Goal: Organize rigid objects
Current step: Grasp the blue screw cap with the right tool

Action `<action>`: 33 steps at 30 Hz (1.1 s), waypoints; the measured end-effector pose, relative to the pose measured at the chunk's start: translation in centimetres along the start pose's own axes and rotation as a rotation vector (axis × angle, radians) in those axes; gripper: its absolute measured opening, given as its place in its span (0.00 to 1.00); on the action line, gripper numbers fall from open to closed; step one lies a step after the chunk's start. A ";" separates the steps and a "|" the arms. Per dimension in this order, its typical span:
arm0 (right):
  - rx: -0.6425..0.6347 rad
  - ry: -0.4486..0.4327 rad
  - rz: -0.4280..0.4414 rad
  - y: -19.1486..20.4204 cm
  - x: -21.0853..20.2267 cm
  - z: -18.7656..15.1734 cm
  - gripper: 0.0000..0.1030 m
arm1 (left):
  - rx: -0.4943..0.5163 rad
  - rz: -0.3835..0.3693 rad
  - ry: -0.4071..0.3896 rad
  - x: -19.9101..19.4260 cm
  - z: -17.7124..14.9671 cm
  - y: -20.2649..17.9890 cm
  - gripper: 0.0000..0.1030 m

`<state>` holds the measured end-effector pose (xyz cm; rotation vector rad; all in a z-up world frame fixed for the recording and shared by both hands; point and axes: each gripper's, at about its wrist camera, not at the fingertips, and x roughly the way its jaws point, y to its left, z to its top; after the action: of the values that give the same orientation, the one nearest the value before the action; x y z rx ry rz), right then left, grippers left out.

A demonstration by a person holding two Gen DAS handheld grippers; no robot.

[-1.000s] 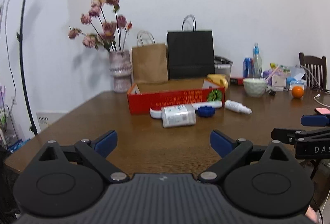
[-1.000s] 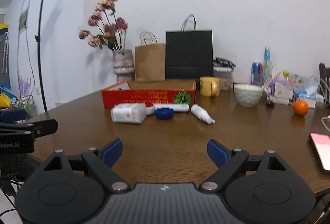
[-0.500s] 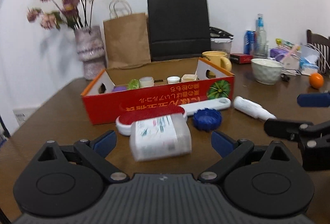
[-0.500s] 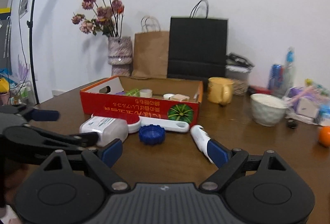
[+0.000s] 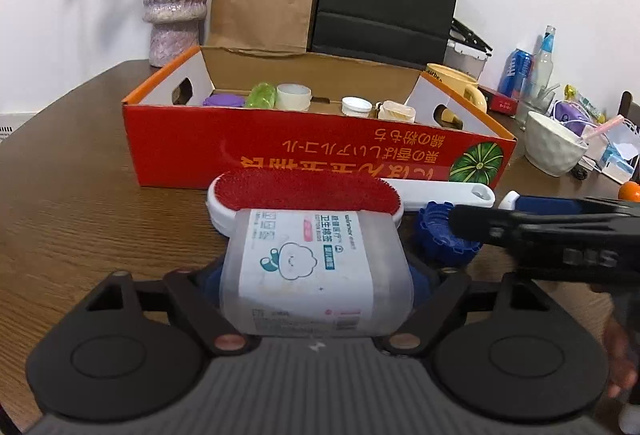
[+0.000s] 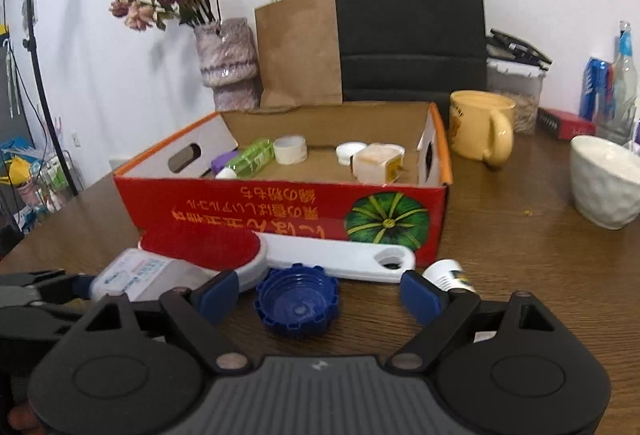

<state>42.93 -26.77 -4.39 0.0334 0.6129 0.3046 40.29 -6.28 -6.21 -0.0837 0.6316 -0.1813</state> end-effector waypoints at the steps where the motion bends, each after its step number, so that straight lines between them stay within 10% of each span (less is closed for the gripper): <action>1: -0.003 0.007 0.006 0.1 0.3 -0.1 0.84 | -0.002 0.003 -0.001 -0.3 -0.1 0.1 0.81; 5: -0.042 0.052 -0.018 1.0 2.0 -0.3 0.83 | -0.029 0.017 -0.015 -2.4 -1.1 1.3 0.81; 11: -0.072 0.058 -0.059 2.0 2.7 -0.5 0.51 | 0.004 0.124 -0.113 -6.4 -1.8 1.8 0.81; 16: -0.071 0.029 -0.066 2.2 1.8 -0.8 0.51 | -0.009 0.165 -0.112 -8.4 -1.6 1.8 0.80; 33: 0.002 -0.213 -0.052 4.0 -18.9 -10.8 0.51 | 0.076 0.153 -0.363 -20.4 -8.2 -3.8 0.81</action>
<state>21.08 -29.10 -2.12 0.0514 0.4019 0.2463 18.70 -6.25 -0.51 0.0058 0.2672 -0.0397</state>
